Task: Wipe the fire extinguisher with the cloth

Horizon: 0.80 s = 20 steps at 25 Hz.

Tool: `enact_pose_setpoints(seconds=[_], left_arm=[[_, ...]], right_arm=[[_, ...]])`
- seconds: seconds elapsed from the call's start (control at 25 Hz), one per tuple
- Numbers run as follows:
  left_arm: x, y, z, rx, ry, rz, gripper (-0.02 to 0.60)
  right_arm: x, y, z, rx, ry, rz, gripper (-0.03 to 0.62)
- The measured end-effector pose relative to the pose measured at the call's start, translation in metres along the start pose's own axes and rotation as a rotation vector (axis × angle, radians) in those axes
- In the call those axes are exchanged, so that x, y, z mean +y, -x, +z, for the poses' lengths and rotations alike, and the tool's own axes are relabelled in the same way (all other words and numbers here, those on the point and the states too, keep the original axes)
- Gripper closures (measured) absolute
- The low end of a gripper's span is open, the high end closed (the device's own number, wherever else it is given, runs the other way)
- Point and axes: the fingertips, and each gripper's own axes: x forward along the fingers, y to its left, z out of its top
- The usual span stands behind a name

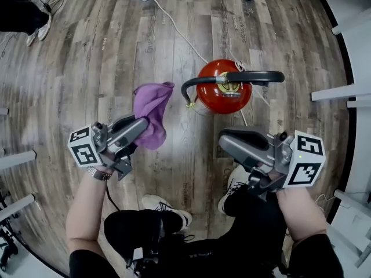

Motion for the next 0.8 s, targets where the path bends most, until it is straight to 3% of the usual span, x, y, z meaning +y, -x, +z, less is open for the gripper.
enact_pose_setpoints(seconds=[0.08,0.2,0.36,0.56,0.8], left_arm=[[-0.022,0.008,-0.007,-0.015,0.066,0.024,0.523],[-0.069,0.016,-0.018,-0.016,0.155,0.058,0.523],[-0.149,0.028,-0.020,-0.008,0.249,0.104,0.523],[-0.264,0.018,-0.005,0.013,0.318,0.120,0.523],[-0.392,-0.009,0.039,0.021,0.361,0.112,0.523]], right_arm=[[0.005,-0.001,-0.014,0.005,-0.071,-0.018,0.576],[0.026,0.005,-0.043,0.113,-0.128,-0.084,0.597],[0.095,0.017,-0.053,0.223,-0.196,-0.129,0.597],[0.209,0.034,-0.026,0.248,-0.332,-0.126,0.597],[0.321,0.055,0.036,0.291,-0.312,-0.119,0.597]])
